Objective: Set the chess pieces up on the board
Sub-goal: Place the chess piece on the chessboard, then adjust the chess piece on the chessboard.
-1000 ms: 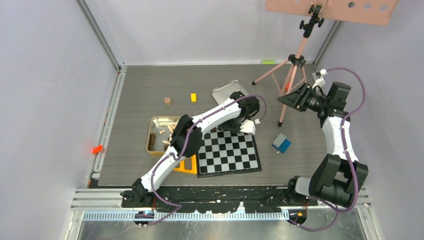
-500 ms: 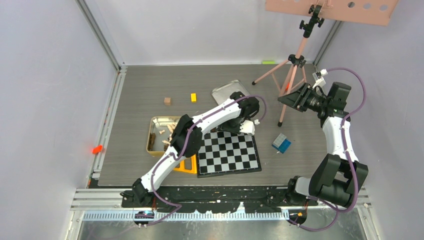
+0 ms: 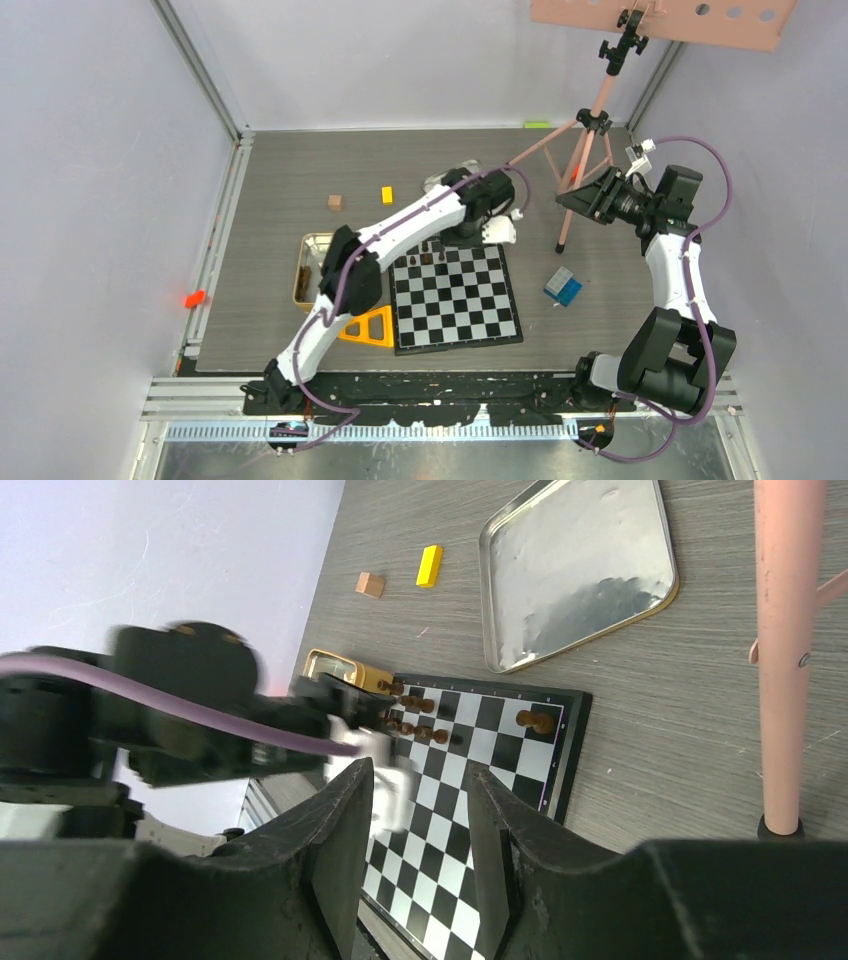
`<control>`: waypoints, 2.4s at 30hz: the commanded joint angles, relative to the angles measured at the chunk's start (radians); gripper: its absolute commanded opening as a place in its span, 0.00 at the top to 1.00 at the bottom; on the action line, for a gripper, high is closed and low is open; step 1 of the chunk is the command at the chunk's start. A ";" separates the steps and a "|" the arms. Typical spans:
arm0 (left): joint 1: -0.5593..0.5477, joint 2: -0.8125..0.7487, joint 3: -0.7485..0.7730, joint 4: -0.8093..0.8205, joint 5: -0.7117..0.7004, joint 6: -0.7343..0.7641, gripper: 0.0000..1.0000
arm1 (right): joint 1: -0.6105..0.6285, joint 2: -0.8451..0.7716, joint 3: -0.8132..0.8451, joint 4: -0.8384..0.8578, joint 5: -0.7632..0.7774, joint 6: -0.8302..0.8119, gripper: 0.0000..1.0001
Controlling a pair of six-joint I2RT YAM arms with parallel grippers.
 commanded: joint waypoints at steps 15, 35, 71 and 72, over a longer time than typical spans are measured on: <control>0.255 -0.685 -0.649 0.311 0.293 -0.172 0.65 | 0.089 -0.010 0.050 -0.094 0.089 -0.118 0.54; 0.701 -0.949 -1.057 0.533 0.492 -0.299 0.48 | 0.866 0.357 0.403 -0.440 0.641 -0.625 0.54; 0.833 -0.876 -0.991 0.507 0.635 -0.288 0.47 | 0.996 0.669 0.521 -0.406 0.703 -0.728 0.62; 0.833 -0.877 -0.992 0.506 0.635 -0.288 0.47 | 0.999 0.669 0.521 -0.407 0.702 -0.730 0.62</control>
